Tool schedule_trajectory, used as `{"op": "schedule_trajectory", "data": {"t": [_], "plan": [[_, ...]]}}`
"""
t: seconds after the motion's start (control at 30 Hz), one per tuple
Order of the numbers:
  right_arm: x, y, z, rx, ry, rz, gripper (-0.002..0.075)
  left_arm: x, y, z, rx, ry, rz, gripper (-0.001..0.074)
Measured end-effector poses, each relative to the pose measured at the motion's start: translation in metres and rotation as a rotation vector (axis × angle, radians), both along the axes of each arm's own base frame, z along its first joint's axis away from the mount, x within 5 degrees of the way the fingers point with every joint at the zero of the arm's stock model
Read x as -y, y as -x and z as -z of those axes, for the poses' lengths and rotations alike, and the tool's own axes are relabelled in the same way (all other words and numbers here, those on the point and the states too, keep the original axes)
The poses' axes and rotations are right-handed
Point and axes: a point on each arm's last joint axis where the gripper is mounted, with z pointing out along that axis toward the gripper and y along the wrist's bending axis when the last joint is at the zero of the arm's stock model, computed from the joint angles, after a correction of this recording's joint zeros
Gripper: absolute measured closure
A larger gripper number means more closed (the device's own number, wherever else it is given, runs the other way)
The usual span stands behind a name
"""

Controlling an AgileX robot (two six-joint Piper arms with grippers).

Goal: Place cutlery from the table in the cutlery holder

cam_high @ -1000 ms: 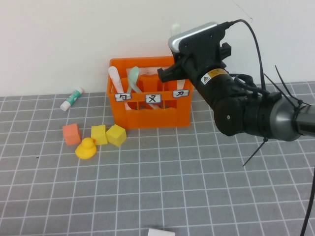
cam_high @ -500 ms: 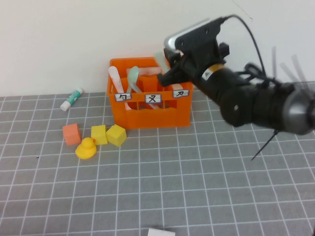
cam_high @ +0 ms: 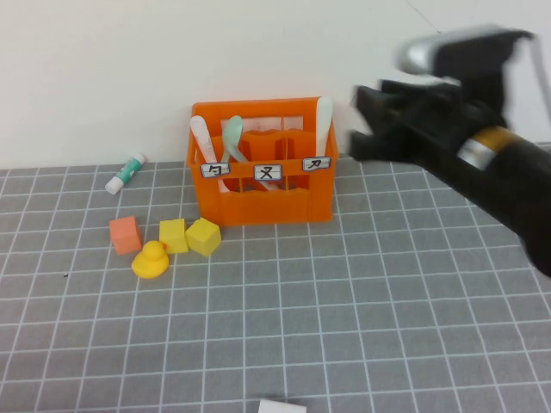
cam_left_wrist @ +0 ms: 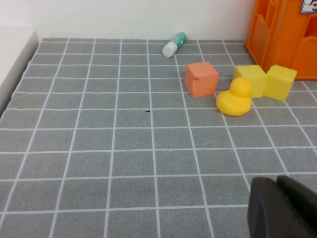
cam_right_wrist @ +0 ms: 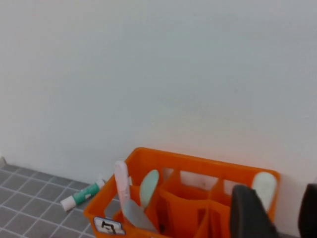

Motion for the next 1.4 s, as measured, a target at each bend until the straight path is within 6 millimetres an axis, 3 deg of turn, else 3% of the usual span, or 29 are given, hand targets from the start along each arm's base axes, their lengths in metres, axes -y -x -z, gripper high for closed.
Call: {"op": "schedule_trajectory", "data": {"t": [0.27,0.53,0.67,0.8,1.07,1.4], "plan": [[0.044,0.076,-0.009,0.125,0.089,-0.077,0.0701,0.0,0.0,0.0,0.0,0.0,0.0,0.0736],[0.085,0.146,-0.017,0.15,0.4,-0.191,0.0727,0.0,0.0,0.0,0.0,0.0,0.0,0.0736],[0.109,0.171,-0.011,0.093,0.483,-0.153,0.0727,0.0,0.0,0.0,0.0,0.0,0.0,0.0736],[0.13,0.199,0.0,0.145,0.512,-0.136,0.0727,0.0,0.0,0.0,0.0,0.0,0.0,0.0736],[0.154,0.232,0.02,0.215,0.495,-0.099,0.0727,0.0,0.0,0.0,0.0,0.003,-0.001,0.0736],[0.164,0.237,0.034,0.076,0.605,-0.081,0.0727,0.0,0.0,0.0,0.0,0.003,-0.001,0.0736]]}}
